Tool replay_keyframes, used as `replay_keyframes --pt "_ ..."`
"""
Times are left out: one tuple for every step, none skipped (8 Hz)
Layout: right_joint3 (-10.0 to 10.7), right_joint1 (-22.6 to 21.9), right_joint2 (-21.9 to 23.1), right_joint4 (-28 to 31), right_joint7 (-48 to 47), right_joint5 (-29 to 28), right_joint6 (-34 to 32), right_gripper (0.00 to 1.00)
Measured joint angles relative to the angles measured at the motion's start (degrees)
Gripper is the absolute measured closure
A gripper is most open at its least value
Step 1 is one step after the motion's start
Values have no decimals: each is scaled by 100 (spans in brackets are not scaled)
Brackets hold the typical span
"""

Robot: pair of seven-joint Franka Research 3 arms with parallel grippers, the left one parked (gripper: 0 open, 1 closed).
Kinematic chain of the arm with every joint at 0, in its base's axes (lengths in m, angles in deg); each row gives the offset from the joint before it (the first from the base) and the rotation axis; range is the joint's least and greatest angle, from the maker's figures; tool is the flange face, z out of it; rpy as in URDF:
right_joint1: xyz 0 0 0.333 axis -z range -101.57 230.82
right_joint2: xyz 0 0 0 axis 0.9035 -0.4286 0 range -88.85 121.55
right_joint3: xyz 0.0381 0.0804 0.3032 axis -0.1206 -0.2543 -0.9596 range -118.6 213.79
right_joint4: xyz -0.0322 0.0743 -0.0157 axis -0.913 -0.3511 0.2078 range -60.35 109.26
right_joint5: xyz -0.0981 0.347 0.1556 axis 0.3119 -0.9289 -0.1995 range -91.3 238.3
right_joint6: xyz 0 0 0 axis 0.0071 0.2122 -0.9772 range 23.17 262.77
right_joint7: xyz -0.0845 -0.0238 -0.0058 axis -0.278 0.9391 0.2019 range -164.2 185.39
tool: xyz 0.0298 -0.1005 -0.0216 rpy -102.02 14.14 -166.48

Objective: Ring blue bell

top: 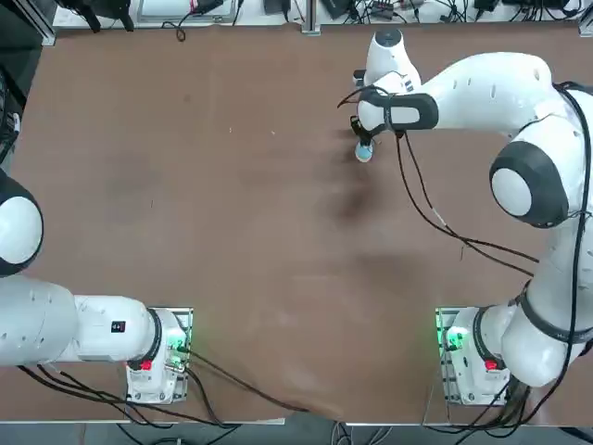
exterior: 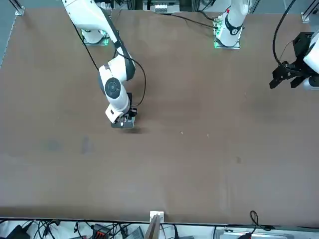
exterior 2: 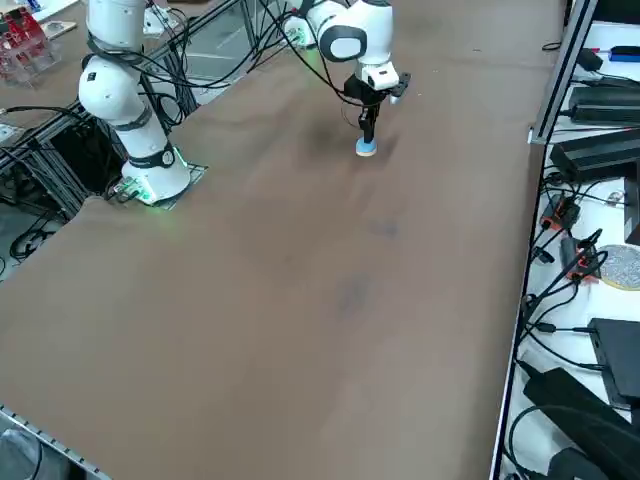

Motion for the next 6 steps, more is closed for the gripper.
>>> replay_keyframes --pt "0 0 2 0 0 0 0 99" --pt "0 -1 4 1 0 0 -3 99" --pt "0 -3 11 -4 0 0 -44 99" --pt "0 -8 30 -13 -1 0 -166 99" --pt "3 -8 96 -35 -3 -1 -354 99" --pt "15 -7 224 -59 -3 -1 -552 99"
